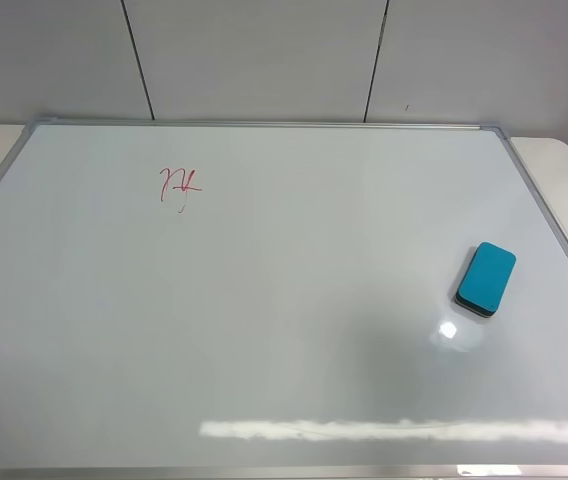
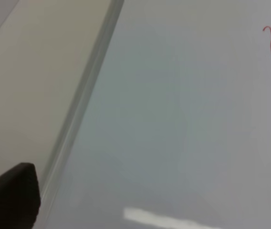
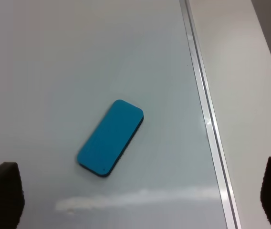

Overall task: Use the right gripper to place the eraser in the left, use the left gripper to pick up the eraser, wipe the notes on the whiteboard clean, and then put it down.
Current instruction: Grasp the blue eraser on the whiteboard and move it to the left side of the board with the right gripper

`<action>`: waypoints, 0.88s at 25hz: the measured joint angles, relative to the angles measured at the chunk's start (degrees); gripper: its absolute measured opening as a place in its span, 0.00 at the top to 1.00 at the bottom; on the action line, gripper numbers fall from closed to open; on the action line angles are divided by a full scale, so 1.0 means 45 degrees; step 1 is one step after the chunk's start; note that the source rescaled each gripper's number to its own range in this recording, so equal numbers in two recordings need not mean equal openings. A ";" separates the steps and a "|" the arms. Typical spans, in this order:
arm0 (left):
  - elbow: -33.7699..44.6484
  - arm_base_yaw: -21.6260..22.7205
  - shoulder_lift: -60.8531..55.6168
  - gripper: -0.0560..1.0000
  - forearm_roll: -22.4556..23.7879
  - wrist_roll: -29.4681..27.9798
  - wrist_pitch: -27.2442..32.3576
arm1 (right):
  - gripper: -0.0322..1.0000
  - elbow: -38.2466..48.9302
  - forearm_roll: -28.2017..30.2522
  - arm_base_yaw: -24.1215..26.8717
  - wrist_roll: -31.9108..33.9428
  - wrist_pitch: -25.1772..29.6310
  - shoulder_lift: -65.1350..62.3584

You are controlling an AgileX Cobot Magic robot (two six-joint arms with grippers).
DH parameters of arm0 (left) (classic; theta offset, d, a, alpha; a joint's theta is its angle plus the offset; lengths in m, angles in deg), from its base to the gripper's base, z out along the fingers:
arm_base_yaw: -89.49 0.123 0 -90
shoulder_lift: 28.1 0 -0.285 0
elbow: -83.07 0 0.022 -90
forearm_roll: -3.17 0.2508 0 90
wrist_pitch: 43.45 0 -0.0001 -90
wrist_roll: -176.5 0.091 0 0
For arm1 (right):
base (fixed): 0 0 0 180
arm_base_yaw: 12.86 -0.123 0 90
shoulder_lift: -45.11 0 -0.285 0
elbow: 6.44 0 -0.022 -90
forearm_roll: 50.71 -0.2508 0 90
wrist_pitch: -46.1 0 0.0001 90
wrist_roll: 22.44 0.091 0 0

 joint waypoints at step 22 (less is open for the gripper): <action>0.0000 0.0000 0.0000 0.00 0.0000 0.0000 0.0000 | 0.94 -0.1672 0.0714 0.0000 0.2208 -0.1353 1.1751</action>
